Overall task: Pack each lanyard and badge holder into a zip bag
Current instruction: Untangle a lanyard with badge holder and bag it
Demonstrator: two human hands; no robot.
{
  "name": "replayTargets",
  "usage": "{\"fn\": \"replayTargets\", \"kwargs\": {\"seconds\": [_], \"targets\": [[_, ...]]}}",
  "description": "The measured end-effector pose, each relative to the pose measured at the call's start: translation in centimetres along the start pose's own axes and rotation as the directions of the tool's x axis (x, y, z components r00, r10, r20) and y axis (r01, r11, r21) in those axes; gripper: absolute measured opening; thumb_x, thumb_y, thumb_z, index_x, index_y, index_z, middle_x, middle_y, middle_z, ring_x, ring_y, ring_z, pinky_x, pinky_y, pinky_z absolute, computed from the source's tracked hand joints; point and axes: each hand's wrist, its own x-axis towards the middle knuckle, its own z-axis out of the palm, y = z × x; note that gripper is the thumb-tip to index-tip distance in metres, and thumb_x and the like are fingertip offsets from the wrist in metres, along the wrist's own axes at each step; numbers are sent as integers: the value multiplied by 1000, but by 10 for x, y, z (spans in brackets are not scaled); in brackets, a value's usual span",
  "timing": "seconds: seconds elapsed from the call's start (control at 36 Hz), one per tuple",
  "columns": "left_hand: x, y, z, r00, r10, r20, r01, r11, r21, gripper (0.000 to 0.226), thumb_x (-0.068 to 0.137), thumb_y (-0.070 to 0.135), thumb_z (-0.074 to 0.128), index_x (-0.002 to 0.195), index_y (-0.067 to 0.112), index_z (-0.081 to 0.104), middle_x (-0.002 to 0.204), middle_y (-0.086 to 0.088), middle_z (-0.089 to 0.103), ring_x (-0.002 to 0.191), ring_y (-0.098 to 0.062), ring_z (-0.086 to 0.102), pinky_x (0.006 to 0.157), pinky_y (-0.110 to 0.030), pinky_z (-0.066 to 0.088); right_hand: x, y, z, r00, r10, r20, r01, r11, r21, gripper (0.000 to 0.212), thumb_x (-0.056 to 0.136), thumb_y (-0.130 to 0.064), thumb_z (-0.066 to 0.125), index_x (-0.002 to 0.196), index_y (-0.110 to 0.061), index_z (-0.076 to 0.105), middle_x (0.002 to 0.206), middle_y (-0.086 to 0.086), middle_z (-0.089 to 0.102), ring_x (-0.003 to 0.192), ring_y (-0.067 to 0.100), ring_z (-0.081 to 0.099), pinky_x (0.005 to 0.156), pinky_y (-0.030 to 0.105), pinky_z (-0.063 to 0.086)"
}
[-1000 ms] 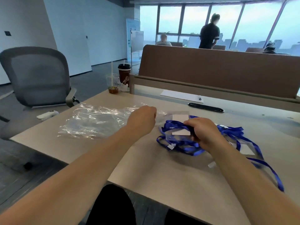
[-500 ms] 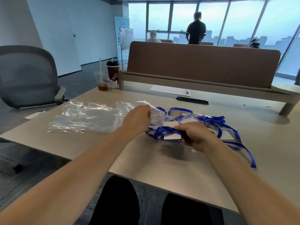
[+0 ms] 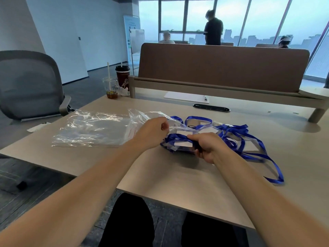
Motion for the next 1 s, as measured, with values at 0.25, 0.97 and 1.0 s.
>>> {"fn": "replayTargets", "kwargs": {"seconds": [0.25, 0.97, 1.0], "targets": [[4, -2, -2, 999, -27, 26, 29, 996, -83, 11, 92, 16, 63, 84, 24, 64, 85, 9, 64, 80, -8, 58, 66, -16, 41, 5, 1, 12, 999, -14, -52, 15, 999, 28, 29, 87, -27, 76, 108, -10, 65, 98, 11, 72, 71, 15, 61, 44, 21, 46], [-2, 1, -8, 995, -46, 86, 54, 995, -84, 21, 94, 11, 58, 101, 15, 77, 89, 6, 66, 75, -6, 57, 75, -21, 41, 10, -6, 11, 995, -21, -101, 37, 986, 161, 19, 92, -12, 68, 110, -8, 61, 101, 14, 71, 76, 17, 67, 46, 20, 50], [-2, 2, -7, 996, -43, 83, 50, 995, -89, 21, 94, 12, 57, 100, 16, 77, 89, 6, 66, 73, -5, 57, 73, -21, 41, 11, -5, 13, 994, -31, -106, 47, 988, 150, 21, 92, -12, 68, 111, -8, 61, 101, 14, 70, 80, 19, 68, 50, 21, 52]]}}
